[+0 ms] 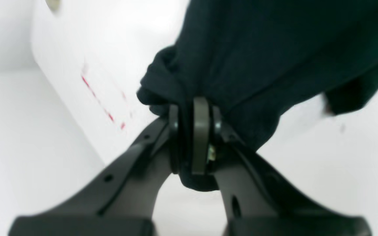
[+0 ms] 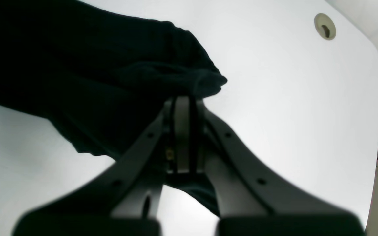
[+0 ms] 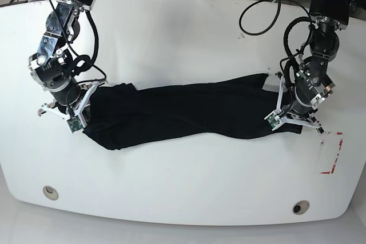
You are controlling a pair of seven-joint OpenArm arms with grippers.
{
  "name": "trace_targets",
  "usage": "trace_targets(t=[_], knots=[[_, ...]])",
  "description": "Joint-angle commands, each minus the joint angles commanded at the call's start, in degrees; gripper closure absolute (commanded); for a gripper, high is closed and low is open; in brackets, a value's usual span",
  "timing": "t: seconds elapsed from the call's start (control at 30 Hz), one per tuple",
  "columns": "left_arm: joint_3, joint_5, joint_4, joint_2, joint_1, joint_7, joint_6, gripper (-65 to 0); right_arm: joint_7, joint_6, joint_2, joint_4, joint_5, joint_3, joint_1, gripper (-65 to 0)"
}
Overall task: Layout the t-shirt on the table in an organized manner, then fold the t-shirt properly
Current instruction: 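Close the left gripper on the black shirt end and lift slightly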
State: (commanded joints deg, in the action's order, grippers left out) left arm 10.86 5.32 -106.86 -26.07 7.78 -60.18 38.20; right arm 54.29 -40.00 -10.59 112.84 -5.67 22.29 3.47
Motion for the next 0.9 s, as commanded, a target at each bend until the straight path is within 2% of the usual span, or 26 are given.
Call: trace_targets(t=[0.03, 0.07, 0.23, 0.4, 0.67, 0.9], knots=[[-0.09, 0.0, -0.09, -0.62, -0.26, -0.79, 1.49, 0.0, 0.0, 0.0, 0.0, 0.0, 0.0, 0.0, 0.0, -0.2], [-0.18, 0.0, -0.09, -0.88, -0.35, -1.76, 1.8, 0.0, 0.0, 0.0, 0.0, 0.0, 0.0, 0.0, 0.0, -0.2], [-3.52, -0.26, -0.35, -0.88, -1.14, -4.31, 1.8, 0.0, 0.0, 0.0, 0.0, 0.0, 0.0, 0.0, 0.18, -0.2], [-7.91, -0.26, -1.58, -0.88, -3.52, -4.22, 1.8, 0.0, 0.0, 0.0, 0.0, -0.09, 0.0, 0.0, 0.0, -0.2], [-10.46, -0.26, -1.76, -0.97, -3.69, -4.66, 1.8, 0.0, 0.0, 0.0, 0.0, -0.09, 0.0, -0.09, 0.26, -0.2], [-12.57, -0.26, -1.76, -0.97, -4.22, -8.79, 1.8, -13.1, 0.0, 0.0, 0.0, -0.09, 0.0, -0.09, 0.26, -0.2]])
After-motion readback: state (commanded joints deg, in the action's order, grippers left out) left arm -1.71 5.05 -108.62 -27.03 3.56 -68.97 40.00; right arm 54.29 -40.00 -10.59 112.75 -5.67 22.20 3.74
